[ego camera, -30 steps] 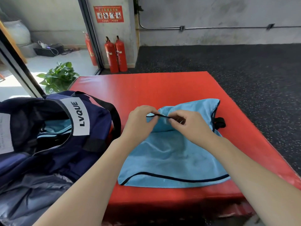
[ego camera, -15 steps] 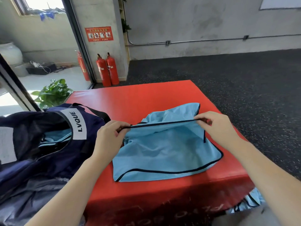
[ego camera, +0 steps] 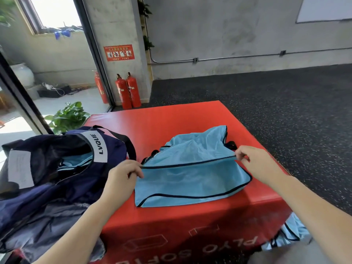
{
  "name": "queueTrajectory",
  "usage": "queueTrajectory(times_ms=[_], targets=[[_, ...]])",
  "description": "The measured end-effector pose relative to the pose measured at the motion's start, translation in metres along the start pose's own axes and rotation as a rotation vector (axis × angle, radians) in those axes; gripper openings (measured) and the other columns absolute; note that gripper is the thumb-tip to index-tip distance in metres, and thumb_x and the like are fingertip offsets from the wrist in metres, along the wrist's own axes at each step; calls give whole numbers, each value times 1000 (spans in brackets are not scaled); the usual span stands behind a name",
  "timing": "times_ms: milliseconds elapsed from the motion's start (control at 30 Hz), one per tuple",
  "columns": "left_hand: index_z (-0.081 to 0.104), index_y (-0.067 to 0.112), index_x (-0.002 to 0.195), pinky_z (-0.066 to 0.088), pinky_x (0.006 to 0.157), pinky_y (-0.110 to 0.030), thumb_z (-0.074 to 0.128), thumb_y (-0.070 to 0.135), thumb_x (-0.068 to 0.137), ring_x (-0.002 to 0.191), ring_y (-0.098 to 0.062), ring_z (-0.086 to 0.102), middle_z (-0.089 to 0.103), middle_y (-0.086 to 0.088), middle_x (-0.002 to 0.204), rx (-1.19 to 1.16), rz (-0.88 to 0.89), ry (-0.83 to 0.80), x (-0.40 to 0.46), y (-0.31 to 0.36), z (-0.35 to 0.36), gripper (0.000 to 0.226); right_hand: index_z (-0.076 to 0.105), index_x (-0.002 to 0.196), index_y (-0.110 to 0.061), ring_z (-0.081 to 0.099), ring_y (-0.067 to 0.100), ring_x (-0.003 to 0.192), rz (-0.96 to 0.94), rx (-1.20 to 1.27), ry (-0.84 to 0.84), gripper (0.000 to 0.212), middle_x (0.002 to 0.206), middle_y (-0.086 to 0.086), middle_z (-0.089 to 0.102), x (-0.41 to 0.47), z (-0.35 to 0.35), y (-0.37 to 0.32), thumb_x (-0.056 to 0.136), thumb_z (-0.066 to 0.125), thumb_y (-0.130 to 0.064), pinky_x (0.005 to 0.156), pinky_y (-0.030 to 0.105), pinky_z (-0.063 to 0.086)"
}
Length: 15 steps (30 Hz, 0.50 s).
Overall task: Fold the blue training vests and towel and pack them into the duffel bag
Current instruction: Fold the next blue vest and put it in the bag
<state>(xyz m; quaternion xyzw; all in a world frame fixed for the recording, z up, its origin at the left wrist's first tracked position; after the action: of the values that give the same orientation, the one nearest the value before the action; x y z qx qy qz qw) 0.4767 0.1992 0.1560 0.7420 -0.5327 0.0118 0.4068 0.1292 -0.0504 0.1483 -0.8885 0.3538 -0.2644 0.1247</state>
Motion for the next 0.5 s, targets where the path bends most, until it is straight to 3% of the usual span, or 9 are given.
queueTrajectory(times_ms=[100, 167, 267, 333, 367, 433, 500], targets=[[77, 22, 75, 42, 91, -11, 51, -12, 76, 99, -3, 61, 69, 14, 98, 163, 156, -135, -10, -11, 14, 43, 59, 75, -43, 57, 13, 94, -114, -210, -231, 50, 98, -14, 67, -9, 14, 16, 81, 57, 7, 87, 39, 51], [80, 19, 89, 45, 93, -24, 50, -12, 78, 101, -4, 58, 71, 9, 102, 200, 171, -240, -17, -16, 24, 45, 73, 95, -33, 49, 10, 96, -132, -277, -371, 44, 106, -13, 67, -16, 24, 22, 85, 55, 6, 94, 37, 48], [79, 17, 103, 48, 97, -33, 55, -6, 85, 105, -9, 60, 72, 8, 108, 215, 133, -354, -25, -18, 33, 38, 72, 112, -26, 49, 8, 106, -106, -283, -454, 31, 114, -15, 65, -26, 29, 23, 93, 52, -11, 101, 32, 42], [78, 20, 106, 49, 97, -35, 62, 16, 90, 105, -7, 58, 70, 13, 107, 213, 108, -367, -28, -15, 34, 23, 71, 110, -29, 51, 8, 109, -89, -281, -466, 23, 110, -20, 63, -30, 27, 20, 93, 57, -36, 99, 30, 42], [77, 23, 106, 49, 96, -35, 63, 34, 89, 105, -5, 57, 68, 17, 106, 239, 90, -387, -29, -13, 34, 25, 71, 107, -31, 51, 6, 107, -72, -285, -474, 31, 105, -24, 62, -32, 26, 20, 89, 58, -52, 97, 30, 42], [75, 28, 107, 46, 96, -34, 51, 68, 82, 106, -4, 54, 66, 21, 104, 329, 51, -449, -29, -10, 34, 53, 70, 103, -35, 50, 1, 103, -59, -274, -493, 53, 98, -27, 60, -34, 24, 21, 77, 52, -77, 94, 29, 42], [74, 30, 106, 45, 95, -36, 39, 79, 74, 106, -5, 55, 65, 19, 102, 381, 30, -514, -29, -9, 36, 68, 71, 101, -36, 49, 0, 102, -80, -254, -514, 57, 96, -28, 60, -36, 23, 22, 72, 51, -81, 95, 31, 43]])
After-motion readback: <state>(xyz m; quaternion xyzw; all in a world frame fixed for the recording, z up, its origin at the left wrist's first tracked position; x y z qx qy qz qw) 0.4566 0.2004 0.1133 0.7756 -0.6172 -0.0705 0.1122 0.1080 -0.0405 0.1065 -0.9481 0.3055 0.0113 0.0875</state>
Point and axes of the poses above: each hand's wrist, its own x-axis towards the middle knuckle, its own z-axis out of the palm, y = z × x, the point moved 3 cm from there along x, towards the middle knuckle
